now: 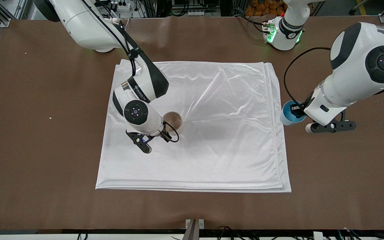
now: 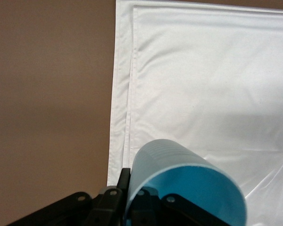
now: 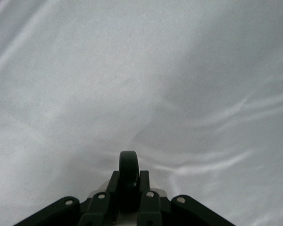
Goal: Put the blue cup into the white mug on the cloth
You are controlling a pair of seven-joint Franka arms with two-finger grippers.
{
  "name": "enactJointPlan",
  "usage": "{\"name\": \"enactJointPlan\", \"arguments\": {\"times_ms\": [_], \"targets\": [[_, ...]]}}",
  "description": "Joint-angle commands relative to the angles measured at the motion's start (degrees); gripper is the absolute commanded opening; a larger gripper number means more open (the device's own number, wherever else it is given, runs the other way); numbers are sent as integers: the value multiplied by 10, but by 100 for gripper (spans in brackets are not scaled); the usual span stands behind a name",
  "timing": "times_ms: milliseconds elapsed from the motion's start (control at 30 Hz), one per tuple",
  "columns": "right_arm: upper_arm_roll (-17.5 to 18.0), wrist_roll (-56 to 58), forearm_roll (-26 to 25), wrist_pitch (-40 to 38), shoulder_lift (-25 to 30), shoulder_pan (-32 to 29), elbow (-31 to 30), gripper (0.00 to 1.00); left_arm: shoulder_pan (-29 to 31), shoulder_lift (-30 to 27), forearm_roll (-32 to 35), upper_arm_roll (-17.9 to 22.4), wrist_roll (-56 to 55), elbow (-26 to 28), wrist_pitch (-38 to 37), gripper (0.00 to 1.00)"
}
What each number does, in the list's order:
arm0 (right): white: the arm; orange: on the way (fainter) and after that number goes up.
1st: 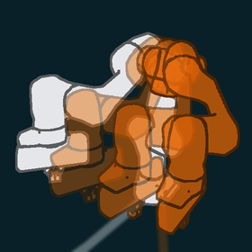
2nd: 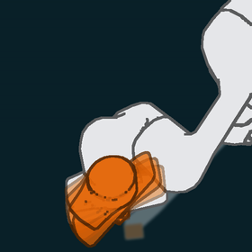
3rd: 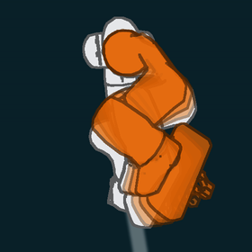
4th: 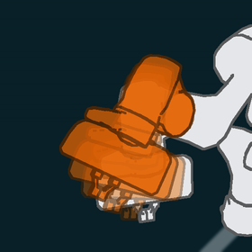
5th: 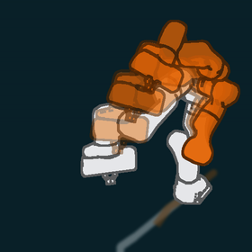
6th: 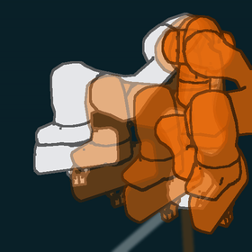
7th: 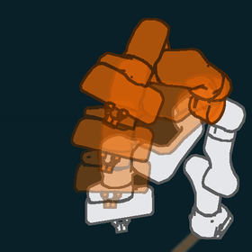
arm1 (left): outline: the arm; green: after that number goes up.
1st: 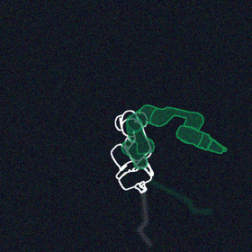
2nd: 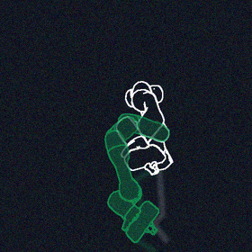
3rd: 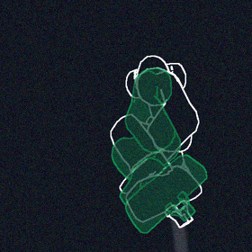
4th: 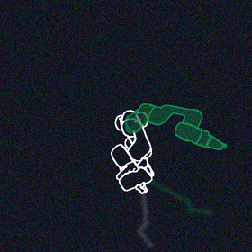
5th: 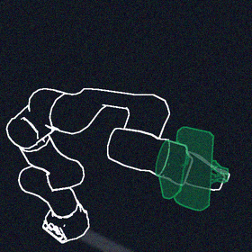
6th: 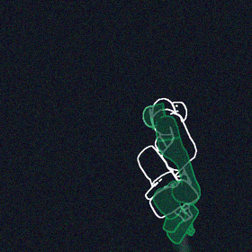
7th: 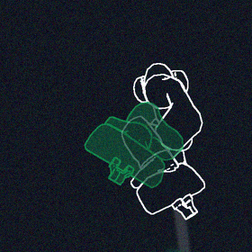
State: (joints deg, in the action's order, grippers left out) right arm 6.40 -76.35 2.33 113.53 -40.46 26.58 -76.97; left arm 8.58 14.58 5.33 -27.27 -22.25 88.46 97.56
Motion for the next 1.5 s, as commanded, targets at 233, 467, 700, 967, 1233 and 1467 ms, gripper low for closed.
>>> {"name": "enactJointPlan", "arguments": {"times_ms": [233, 467, 700, 967, 1233, 1467], "targets": [[-4, -71, 11, 50, -19, 36, -5, 0, 1, -3, 5, -42, -65, -2, -10, 0], [-4, -78, 8, 52, -32, 51, -5, 0, -1, 4, 6, -64, -98, -3, -4, 0], [-4, -78, 7, 53, -42, 53, -5, 4, -22, 7, 5, -67, -121, -4, 19, 0], [-4, -98, 6, 52, -43, 52, -5, 29, -67, 16, 1, -67, -192, -4, 54, 0], [-5, -97, 2, 51, -43, 52, -5, 61, -96, 32, 2, -66, -233, -3, 83, 0], [-9, -96, 0, 50, -38, 47, -3, 100, -124, 42, 2, -66, -280, -3, 98, 0]]}}
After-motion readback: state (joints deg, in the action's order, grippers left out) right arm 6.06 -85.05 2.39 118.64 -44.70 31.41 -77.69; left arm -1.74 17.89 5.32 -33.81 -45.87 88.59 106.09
